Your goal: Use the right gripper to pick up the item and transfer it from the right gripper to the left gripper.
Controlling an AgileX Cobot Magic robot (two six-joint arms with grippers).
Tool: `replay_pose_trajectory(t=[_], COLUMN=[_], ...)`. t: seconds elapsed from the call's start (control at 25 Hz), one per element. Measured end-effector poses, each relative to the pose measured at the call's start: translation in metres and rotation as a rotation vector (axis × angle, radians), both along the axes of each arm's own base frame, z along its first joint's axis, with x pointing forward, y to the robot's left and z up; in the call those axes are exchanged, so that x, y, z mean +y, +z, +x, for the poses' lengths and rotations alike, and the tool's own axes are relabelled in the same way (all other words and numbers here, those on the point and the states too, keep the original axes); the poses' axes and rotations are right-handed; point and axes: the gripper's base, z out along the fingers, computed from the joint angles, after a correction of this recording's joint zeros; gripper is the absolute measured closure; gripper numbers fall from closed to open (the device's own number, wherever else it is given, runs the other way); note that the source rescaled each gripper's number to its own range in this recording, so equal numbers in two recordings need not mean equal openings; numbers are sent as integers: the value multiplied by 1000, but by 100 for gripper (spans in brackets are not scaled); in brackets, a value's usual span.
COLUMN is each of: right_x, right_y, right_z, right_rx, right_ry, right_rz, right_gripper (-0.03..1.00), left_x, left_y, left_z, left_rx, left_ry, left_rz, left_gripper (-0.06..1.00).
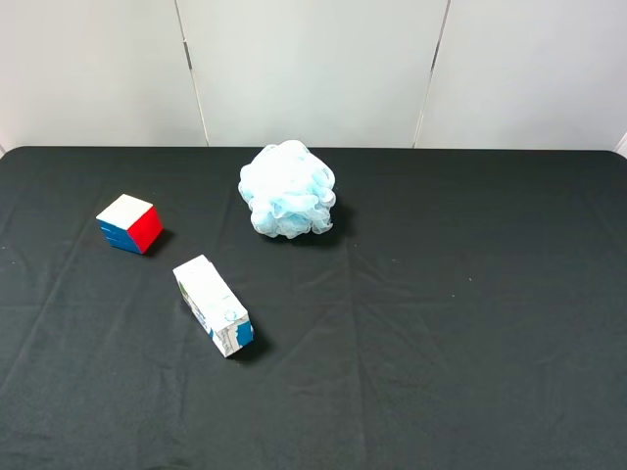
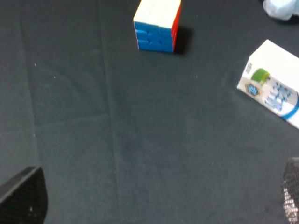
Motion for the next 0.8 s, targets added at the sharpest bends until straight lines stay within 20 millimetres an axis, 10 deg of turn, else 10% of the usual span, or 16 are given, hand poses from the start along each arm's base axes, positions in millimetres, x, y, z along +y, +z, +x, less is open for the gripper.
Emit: replay_pose_trajectory(t=[0.8], right_x=[0], right_y=[0], right_z=[-14], right_rx=[-105], right_ry=[-262], right_rz=[28], right_gripper=[-3], left_x=[0], left_y=[-4], left_z=[2], left_rx=[7], left_ry=[5], left_rz=[-1], left_gripper=[-5])
